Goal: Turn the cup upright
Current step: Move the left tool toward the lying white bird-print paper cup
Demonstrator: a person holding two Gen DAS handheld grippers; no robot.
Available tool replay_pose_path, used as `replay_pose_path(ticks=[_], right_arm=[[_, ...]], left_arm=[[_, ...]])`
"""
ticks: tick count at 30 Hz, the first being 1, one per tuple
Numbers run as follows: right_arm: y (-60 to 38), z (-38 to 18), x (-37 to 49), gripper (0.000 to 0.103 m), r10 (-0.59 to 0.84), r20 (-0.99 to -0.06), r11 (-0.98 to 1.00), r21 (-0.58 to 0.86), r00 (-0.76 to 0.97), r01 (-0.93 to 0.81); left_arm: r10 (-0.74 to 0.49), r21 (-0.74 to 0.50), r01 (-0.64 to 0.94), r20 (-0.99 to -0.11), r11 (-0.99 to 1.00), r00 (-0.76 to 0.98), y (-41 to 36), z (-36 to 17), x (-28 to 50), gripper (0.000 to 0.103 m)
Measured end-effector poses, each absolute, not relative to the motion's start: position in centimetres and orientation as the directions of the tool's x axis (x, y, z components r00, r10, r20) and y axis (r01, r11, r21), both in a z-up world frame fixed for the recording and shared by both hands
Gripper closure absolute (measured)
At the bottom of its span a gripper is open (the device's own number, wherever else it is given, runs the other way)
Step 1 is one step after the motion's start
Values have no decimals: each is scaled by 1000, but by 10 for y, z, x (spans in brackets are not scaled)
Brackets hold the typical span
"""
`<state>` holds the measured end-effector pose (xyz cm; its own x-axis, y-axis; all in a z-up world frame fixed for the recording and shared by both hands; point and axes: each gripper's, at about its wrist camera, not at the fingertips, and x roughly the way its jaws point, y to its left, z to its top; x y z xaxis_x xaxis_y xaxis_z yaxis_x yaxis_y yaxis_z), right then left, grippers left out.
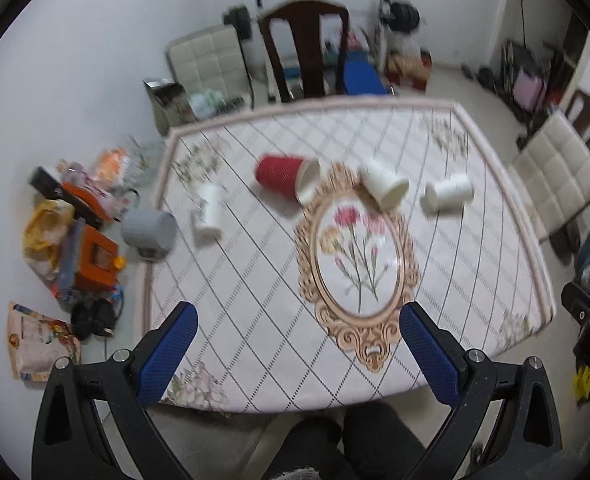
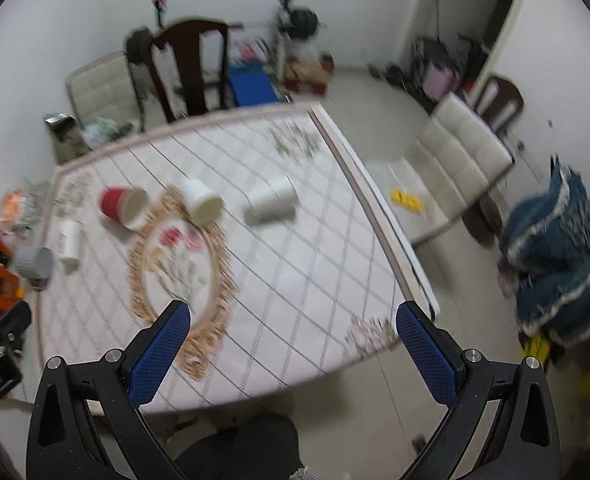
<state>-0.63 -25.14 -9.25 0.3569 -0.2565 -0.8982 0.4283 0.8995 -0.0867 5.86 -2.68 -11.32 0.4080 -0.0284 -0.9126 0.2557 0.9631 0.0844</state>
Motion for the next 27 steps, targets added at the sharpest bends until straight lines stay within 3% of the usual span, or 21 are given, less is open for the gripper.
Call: replay_pose_path(ticks=[13,21,27], right_arm=[[-359,-255,30,0,-170,-980,866,-98,104,490],[-409,-322,63,2,-108,-994,872,-93,4,481],[-440,-351,85,2,-83,-996,866,-90,-36,492]], left_arm=[[53,145,368,-967,919,251,-115,-216,114,0],[111,221,473,-962,853,250,-185,-251,157,0],[84,260,617,-950,742,300,-244,-263,181,0]])
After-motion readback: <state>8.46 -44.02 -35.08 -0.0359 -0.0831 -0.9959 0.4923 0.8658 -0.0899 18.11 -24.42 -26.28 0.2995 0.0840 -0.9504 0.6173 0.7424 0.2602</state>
